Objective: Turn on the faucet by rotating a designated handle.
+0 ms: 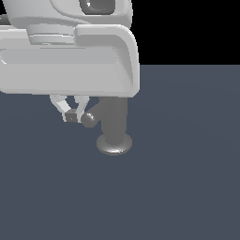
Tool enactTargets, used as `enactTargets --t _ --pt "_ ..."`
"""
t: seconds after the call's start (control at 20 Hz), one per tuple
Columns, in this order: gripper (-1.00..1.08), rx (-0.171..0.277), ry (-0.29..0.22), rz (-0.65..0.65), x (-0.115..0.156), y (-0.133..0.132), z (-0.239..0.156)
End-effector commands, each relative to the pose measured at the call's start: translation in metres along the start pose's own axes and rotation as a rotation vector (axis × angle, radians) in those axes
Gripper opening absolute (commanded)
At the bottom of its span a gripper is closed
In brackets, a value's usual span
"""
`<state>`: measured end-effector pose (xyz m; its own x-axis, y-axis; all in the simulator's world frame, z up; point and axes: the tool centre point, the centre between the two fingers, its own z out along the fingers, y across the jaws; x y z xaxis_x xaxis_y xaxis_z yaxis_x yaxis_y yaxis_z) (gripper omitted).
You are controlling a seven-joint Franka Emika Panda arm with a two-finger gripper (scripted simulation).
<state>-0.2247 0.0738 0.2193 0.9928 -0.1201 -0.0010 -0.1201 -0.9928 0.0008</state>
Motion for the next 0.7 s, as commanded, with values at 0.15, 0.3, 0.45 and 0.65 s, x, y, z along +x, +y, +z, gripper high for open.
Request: enactTargets --t 0.15,0.3,0.45,0.65 --pt "-1.0 0.001 0.001 0.012 0.006 0.03 0.0" --pt "-1.0 0.001 0.001 0.012 0.008 0.043 0.0" --pt "-1.0 0.001 0.001 0.012 0.01 0.057 0.0" --pt "-1.0 0.001 0.001 0.012 0.013 0.075 0.0"
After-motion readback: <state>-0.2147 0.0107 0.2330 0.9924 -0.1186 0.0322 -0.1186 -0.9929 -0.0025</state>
